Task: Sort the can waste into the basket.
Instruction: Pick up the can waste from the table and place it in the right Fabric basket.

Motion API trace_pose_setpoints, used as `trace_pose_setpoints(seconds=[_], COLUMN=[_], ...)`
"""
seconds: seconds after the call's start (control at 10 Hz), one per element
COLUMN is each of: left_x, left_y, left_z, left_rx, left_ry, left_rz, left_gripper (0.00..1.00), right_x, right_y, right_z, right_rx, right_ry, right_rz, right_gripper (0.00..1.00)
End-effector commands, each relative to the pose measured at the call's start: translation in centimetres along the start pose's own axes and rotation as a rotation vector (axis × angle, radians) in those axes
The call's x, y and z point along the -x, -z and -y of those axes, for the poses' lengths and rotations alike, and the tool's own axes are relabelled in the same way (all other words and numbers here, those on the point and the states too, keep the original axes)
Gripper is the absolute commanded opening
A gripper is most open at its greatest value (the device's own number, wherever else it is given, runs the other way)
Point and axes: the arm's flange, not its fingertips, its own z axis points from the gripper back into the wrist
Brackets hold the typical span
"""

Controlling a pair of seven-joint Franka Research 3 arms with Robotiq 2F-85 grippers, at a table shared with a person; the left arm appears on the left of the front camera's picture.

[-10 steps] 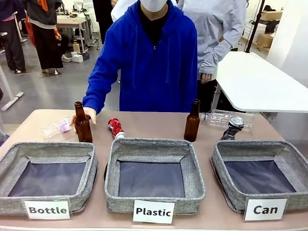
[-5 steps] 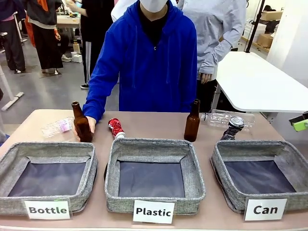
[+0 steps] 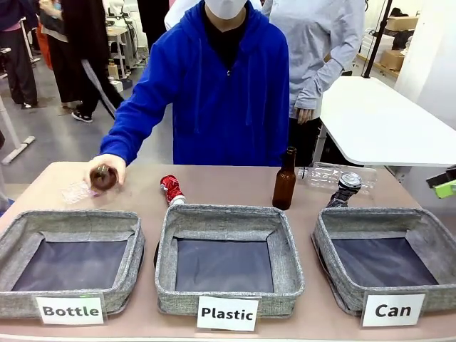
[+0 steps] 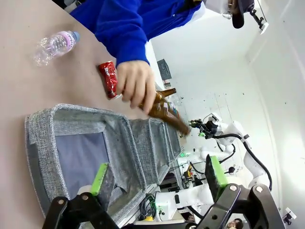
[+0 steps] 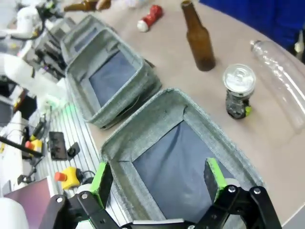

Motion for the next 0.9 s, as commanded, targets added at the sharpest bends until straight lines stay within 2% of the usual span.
trace_pose_setpoints(seconds=[0.0,0.1,0.2,0.3,0.5,0.6,0.8], left_x=[0.0,0.0,-0.1,-0.3,0.3,0.4,0.7], left_y=[0.0,-2.6,-4.9,-6.5,-9.2,-10.0,-11.1], left_z=[0.0,4.5,8.9,11.3,12.7,12.9,13.0], left_rx=[0.0,0.078,0.211,0.267,0.359,0.395,0.462], left_ry=[0.0,0.051,0.058,0.066,-0.042,-0.153,-0.232], left_rz=[0.0,0.098,0.135,0.156,0.125,0.066,0.015], left_gripper=[1.0,1.0,1.0,1.0,1.0,1.0,1.0], right_x=[-1.0,-1.5,-2.1,-2.5,-2.7,-2.8,-2.5], right_y=[1.3,2.6,4.1,4.8,6.8,7.6,8.6], right_z=[5.1,7.2,9.5,10.9,13.8,15.1,17.4], right_rx=[-0.091,-0.116,-0.126,-0.14,-0.15,-0.128,-0.123], right_ry=[-0.136,-0.189,-0.235,-0.272,-0.378,-0.414,-0.475], right_rz=[-0.045,-0.076,-0.058,-0.04,0.028,0.058,0.108], right_gripper=[1.0,1.0,1.0,1.0,1.0,1.0,1.0])
